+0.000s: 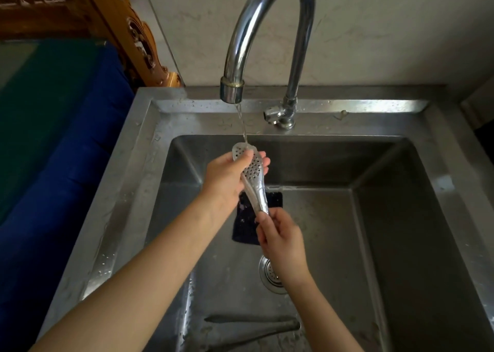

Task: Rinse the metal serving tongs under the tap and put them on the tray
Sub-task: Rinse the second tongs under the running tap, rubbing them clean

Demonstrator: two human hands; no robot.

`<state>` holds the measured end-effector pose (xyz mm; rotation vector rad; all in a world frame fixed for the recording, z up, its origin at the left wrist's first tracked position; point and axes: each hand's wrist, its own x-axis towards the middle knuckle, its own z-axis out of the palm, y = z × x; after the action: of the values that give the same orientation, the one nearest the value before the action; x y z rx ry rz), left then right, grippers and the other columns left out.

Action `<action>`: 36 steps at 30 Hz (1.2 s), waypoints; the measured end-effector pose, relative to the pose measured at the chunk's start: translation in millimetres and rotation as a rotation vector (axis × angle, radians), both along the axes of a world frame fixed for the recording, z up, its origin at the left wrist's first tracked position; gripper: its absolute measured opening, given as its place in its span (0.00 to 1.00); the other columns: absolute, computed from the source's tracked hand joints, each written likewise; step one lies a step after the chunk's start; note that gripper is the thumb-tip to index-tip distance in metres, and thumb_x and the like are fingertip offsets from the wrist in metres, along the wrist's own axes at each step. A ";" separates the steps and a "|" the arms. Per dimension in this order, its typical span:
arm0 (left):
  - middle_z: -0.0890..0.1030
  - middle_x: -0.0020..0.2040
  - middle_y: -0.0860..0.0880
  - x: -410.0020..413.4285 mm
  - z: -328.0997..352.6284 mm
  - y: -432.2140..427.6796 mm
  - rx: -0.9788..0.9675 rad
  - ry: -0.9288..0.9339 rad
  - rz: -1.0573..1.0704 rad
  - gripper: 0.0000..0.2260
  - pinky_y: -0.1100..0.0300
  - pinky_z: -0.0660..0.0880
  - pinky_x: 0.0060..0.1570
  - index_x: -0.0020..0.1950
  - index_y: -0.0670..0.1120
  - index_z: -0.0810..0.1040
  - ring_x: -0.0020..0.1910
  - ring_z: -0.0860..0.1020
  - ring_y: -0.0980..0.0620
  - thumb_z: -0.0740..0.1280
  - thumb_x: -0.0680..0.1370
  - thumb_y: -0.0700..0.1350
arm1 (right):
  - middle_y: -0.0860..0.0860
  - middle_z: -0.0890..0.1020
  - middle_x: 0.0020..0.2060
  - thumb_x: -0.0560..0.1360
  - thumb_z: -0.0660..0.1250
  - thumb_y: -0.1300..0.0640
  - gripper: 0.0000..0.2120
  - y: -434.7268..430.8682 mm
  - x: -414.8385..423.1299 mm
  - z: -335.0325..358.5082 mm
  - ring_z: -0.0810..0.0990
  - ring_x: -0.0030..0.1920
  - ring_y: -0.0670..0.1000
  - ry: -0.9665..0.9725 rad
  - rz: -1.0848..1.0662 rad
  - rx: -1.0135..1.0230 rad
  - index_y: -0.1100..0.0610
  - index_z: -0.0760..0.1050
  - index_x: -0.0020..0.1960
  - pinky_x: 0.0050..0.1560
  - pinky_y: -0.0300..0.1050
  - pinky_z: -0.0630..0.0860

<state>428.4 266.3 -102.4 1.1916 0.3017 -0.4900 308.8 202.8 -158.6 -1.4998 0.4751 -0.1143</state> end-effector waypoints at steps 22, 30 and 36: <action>0.83 0.30 0.52 -11.7 1.7 -4.9 0.154 0.000 0.006 0.02 0.64 0.80 0.36 0.42 0.43 0.78 0.34 0.82 0.54 0.69 0.74 0.39 | 0.47 0.73 0.24 0.78 0.61 0.58 0.12 -17.0 20.6 10.2 0.67 0.22 0.41 0.015 -0.014 -0.063 0.55 0.70 0.36 0.23 0.32 0.63; 0.85 0.39 0.47 -11.4 1.3 -9.9 0.131 -0.027 -0.043 0.02 0.61 0.81 0.38 0.44 0.43 0.80 0.39 0.84 0.51 0.68 0.75 0.40 | 0.46 0.73 0.24 0.78 0.62 0.57 0.12 -14.2 21.6 12.7 0.67 0.22 0.42 0.007 -0.029 -0.069 0.54 0.70 0.36 0.23 0.33 0.63; 0.85 0.37 0.47 -2.9 3.6 0.7 0.221 -0.056 -0.061 0.01 0.62 0.81 0.35 0.44 0.42 0.80 0.38 0.83 0.51 0.70 0.73 0.39 | 0.46 0.74 0.24 0.78 0.61 0.57 0.11 -12.8 15.0 13.8 0.68 0.22 0.41 0.009 0.026 -0.078 0.54 0.71 0.37 0.24 0.33 0.64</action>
<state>425.5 266.9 -98.8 1.4306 0.2768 -0.4845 323.8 190.1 -144.7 -1.5827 0.4631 -0.1062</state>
